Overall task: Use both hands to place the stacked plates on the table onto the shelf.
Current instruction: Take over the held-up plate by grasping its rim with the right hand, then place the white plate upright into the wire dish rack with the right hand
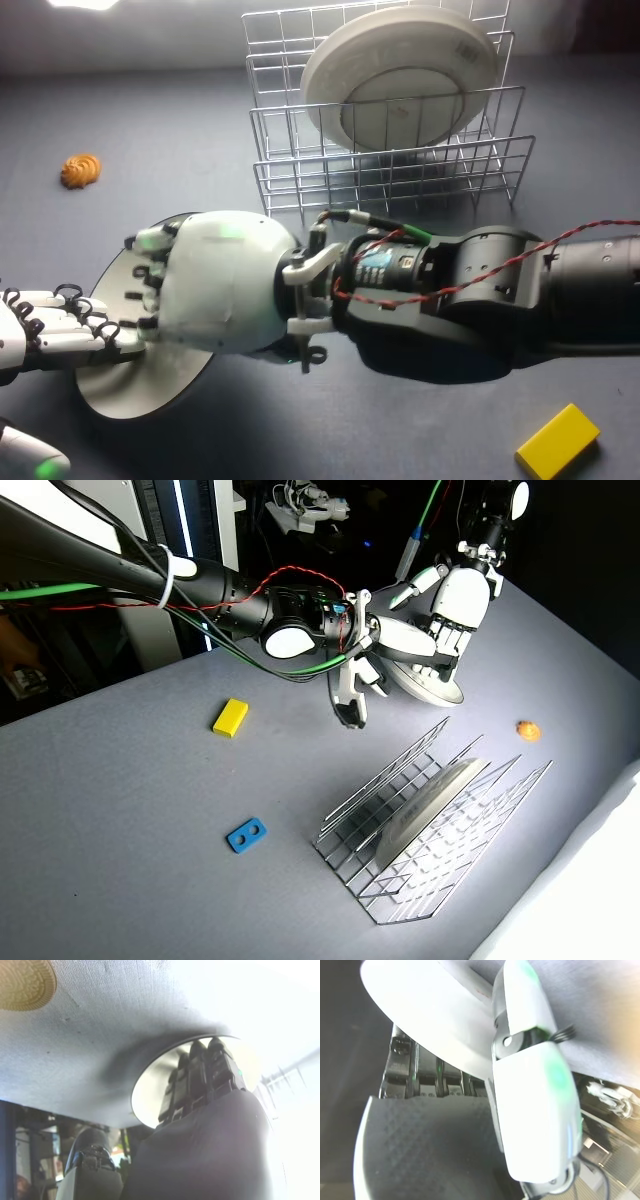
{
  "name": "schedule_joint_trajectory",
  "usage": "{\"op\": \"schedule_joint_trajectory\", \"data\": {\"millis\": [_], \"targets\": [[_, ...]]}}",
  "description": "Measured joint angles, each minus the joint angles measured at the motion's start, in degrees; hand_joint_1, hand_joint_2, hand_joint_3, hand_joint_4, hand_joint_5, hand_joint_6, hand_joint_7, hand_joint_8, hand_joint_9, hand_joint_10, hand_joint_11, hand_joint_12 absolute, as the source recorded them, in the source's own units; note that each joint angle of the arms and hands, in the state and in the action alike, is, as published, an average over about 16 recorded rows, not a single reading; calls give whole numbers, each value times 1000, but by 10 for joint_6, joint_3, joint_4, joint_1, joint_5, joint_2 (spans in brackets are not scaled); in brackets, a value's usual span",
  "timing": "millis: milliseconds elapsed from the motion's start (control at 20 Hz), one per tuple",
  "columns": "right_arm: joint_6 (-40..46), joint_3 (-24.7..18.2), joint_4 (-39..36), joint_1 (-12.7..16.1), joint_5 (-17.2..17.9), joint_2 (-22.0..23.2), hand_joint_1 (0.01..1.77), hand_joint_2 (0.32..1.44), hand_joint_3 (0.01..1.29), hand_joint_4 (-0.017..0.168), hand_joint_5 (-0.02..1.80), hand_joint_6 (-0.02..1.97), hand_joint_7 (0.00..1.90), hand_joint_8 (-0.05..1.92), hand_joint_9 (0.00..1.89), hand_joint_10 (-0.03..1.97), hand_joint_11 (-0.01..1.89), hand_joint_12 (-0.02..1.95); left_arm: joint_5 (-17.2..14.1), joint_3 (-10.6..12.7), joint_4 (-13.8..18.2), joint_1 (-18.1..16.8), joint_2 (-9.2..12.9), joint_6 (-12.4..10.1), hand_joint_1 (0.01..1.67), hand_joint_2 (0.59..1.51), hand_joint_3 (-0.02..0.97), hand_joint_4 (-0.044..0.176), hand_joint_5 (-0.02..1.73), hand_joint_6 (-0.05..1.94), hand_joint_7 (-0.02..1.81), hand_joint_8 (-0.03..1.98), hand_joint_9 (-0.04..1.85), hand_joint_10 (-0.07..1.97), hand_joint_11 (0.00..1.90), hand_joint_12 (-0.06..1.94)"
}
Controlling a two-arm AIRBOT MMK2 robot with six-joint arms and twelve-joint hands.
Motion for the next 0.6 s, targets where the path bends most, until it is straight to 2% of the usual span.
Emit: {"op": "schedule_joint_trajectory", "data": {"millis": [250, 500, 600], "targets": [[-8, 6, 3, -2, 12, -12, 1265, 1038, 10, -6, 647, 438, 715, 434, 745, 816, 535, 1311, 4, 1, -1, -7, 0, 0, 14, 1104, 15, 4, 57, -38, 115, -9, 93, 15, 12, 45], [-12, 6, 3, -6, 25, -14, 1269, 1020, 10, -11, 704, 665, 812, 702, 860, 1177, 711, 1351, 21, 9, -3, -30, 2, 0, 14, 1104, 15, 4, 78, -25, 126, -6, 89, 17, 13, 70], [-13, 6, 3, -8, 30, -12, 1269, 1012, 10, -11, 705, 725, 820, 788, 875, 1255, 734, 1367, 31, 14, -7, -43, 4, 0, 14, 1105, 15, 3, 87, -17, 129, -5, 90, 17, 14, 86]]}}
